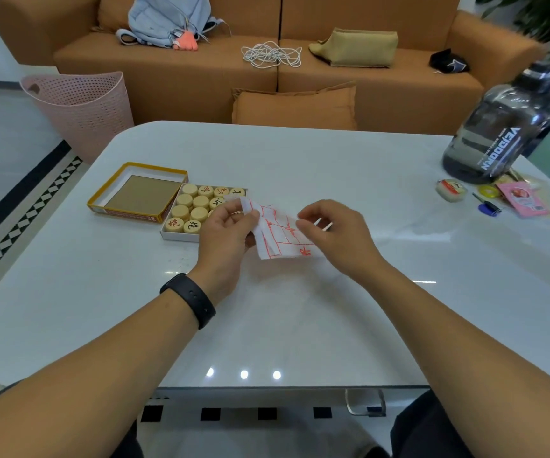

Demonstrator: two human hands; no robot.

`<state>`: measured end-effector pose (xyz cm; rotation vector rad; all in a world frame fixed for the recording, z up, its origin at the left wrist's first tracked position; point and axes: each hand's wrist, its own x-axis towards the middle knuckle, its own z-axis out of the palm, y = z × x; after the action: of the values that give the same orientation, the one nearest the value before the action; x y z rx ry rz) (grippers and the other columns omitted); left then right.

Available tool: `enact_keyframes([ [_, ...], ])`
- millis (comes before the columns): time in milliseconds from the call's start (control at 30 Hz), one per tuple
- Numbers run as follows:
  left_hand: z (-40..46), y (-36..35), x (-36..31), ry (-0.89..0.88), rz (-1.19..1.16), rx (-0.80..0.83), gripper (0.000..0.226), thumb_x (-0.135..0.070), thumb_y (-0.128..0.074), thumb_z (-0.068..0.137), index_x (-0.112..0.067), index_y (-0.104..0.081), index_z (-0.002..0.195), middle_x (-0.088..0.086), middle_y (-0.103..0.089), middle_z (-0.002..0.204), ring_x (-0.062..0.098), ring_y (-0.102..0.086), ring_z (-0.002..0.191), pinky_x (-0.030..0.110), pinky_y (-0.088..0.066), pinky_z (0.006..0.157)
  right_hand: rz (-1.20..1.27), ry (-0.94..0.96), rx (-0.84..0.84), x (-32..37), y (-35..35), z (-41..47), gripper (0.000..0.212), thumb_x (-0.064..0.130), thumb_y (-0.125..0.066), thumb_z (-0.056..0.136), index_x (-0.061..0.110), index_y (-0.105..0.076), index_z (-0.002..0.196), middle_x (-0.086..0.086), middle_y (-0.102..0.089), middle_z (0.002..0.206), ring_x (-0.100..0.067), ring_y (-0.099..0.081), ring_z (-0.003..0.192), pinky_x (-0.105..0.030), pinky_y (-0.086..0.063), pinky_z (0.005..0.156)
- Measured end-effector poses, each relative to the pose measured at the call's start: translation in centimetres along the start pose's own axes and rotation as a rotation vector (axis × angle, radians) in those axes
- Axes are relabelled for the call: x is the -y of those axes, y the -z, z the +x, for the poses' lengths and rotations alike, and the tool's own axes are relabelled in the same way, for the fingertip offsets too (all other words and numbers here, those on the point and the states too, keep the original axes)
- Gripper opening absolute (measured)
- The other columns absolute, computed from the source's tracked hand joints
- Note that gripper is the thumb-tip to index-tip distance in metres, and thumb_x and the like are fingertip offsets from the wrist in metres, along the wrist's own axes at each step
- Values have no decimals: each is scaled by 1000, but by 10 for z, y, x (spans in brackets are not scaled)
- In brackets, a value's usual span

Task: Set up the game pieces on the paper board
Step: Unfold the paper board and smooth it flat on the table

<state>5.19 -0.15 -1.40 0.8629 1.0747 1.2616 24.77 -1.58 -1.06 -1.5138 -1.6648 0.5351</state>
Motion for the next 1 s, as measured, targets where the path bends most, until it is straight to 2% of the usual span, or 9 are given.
enact_keyframes([
  [67, -3, -1, 0, -4, -8, 51, 23, -2, -65, 95, -3, -64, 118, 17, -74, 105, 26, -74, 94, 40, -61, 85, 100, -38, 113, 4, -9, -7, 4, 24, -70, 93, 24, -74, 93, 13, -71, 91, -3, -61, 78, -14, -48, 66],
  [167, -8, -4, 1, 13, 8, 128, 28, -4, -67, 94, -2, -63, 122, 12, -75, 99, 24, -74, 89, 34, -60, 76, 191, -107, 201, 1, -17, -11, 6, 29, -68, 96, 27, -74, 95, 14, -73, 92, -5, -62, 76, -21, -52, 68],
  [233, -10, -5, 1, 31, 12, 165, 29, -5, -67, 94, -4, -63, 123, 12, -76, 105, 25, -75, 94, 33, -60, 78, 242, -126, 206, 3, -17, -10, 6, 30, -68, 96, 27, -73, 97, 13, -73, 92, -4, -62, 75, -17, -49, 69],
  [500, -9, -3, 0, 17, 13, 223, 28, -14, -68, 94, 4, -66, 115, 22, -72, 111, 32, -71, 97, 42, -57, 91, 441, -195, 183, 15, -9, -9, 10, 30, -68, 96, 21, -72, 96, 2, -76, 87, -10, -67, 78, -27, -51, 74],
  [667, -10, -2, 0, 29, 38, 259, 24, -18, -66, 95, 1, -71, 108, 16, -74, 101, 25, -72, 92, 30, -58, 79, 451, -193, 226, 19, -8, -11, 11, 32, -72, 94, 21, -72, 91, -3, -76, 87, -11, -67, 79, -26, -49, 77],
  [767, -9, -2, 1, 20, 51, 270, 33, -24, -69, 92, 3, -71, 111, 24, -72, 111, 35, -70, 101, 42, -58, 90, 455, -186, 235, 19, -7, -12, 12, 29, -73, 93, 17, -72, 94, -4, -78, 91, -22, -73, 90, -31, -53, 86],
  [867, -9, -3, 0, 23, 53, 240, 41, -29, -73, 83, 2, -72, 110, 26, -71, 112, 42, -68, 107, 51, -55, 97, 414, -165, 197, 19, -6, -12, 16, 28, -67, 98, 15, -75, 92, 6, -76, 84, -6, -68, 79, -17, -49, 75],
  [933, -8, -3, 1, 18, 69, 227, 34, -26, -72, 88, 1, -73, 110, 24, -73, 111, 40, -70, 105, 48, -58, 92, 367, -146, 159, 19, -6, -11, 20, 27, -64, 100, 17, -78, 89, 10, -74, 81, -3, -64, 76, -15, -46, 71],
  [1000, -8, -3, 1, 15, 81, 224, 25, -18, -67, 95, 1, -72, 110, 20, -74, 109, 30, -73, 98, 38, -60, 81, 349, -130, 120, 16, -7, -9, 22, 27, -62, 101, 18, -79, 89, 8, -76, 85, -10, -66, 81, -23, -51, 75],
])
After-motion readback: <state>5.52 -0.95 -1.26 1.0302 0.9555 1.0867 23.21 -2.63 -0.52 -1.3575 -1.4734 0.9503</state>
